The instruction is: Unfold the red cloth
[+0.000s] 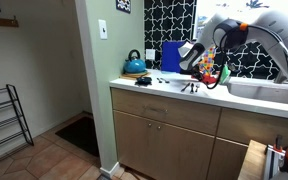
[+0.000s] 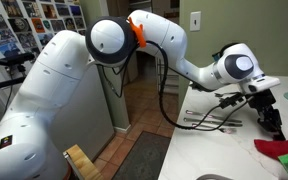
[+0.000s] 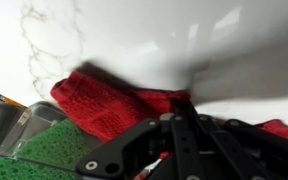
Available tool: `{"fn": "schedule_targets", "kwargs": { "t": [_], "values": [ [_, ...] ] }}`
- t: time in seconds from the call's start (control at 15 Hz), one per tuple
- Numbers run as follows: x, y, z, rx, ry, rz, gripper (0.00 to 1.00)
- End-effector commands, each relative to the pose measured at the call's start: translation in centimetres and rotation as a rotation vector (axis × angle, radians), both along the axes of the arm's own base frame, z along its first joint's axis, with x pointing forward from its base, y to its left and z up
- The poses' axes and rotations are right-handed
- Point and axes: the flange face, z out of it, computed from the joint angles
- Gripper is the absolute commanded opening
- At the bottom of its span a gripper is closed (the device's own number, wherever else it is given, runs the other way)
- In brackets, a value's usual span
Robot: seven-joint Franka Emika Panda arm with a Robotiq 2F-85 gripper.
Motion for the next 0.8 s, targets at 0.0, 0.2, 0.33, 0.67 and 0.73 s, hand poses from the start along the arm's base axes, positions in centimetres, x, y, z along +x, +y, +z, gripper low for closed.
{"fn": "schedule_targets", "kwargs": {
  "t": [0.0,0.2,0.33,0.67,0.73],
  "values": [
    [-0.2,0.4,0.0,0.025,-0.016,-0.008,0.01],
    [0.5,2.4,2.2,0.091,-0.073,0.032,0.01],
    [1.1,3.8,3.8,0.145,-0.13,0.064,0.01],
    [1.9,4.9,8.5,0.17,-0.281,0.138,0.01],
    [1.7,4.7,9.4,0.164,-0.306,0.149,0.01]
  ]
}}
